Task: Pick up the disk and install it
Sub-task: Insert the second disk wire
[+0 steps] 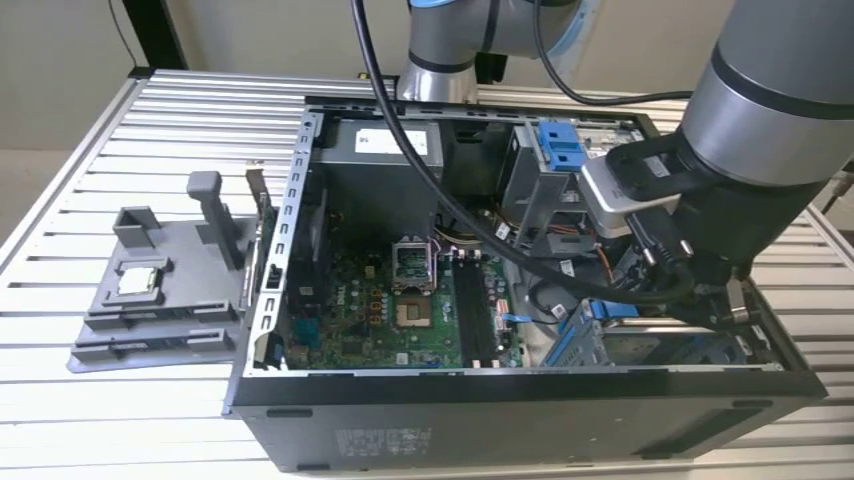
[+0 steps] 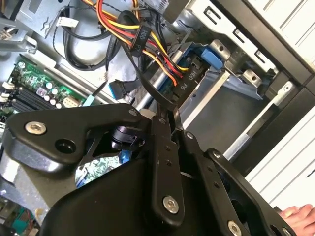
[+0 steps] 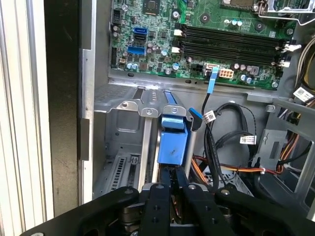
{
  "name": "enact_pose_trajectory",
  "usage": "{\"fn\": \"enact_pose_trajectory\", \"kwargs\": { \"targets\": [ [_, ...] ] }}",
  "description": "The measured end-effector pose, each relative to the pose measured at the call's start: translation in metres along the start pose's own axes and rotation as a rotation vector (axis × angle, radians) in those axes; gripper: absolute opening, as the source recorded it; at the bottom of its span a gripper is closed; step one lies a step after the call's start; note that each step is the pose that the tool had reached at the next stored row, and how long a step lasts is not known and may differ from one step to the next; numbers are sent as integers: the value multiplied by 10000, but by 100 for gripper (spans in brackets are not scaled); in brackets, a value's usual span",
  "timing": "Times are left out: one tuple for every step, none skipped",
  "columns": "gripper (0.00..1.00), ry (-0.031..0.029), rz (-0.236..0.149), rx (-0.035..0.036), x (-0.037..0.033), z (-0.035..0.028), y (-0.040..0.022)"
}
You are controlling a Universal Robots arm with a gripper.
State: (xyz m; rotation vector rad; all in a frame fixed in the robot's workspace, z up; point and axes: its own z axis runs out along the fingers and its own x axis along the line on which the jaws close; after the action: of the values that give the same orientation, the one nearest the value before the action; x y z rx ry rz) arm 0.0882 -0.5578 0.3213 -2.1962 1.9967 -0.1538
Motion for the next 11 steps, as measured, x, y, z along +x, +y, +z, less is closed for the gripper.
{"fn": "enact_pose_trajectory", "kwargs": {
  "targets": [
    [0, -6, 2, 2, 0, 3, 0],
    [0, -9, 3, 3, 0, 4, 1],
    [0, -9, 3, 2, 0, 4, 0],
    [0, -9, 2, 2, 0, 4, 0],
    [0, -9, 2, 2, 0, 4, 0],
    [0, -9, 2, 2, 0, 4, 0],
    [100, -9, 2, 4, -1, 4, -1],
    [100, -43, 7, 11, -3, 12, -1],
    [100, -57, 9, 11, -2, 5, -2],
    [100, -39, 6, 3, -2, -42, -11],
    [100, -22, 5, -1, -4, -96, -20]
  ]
}}
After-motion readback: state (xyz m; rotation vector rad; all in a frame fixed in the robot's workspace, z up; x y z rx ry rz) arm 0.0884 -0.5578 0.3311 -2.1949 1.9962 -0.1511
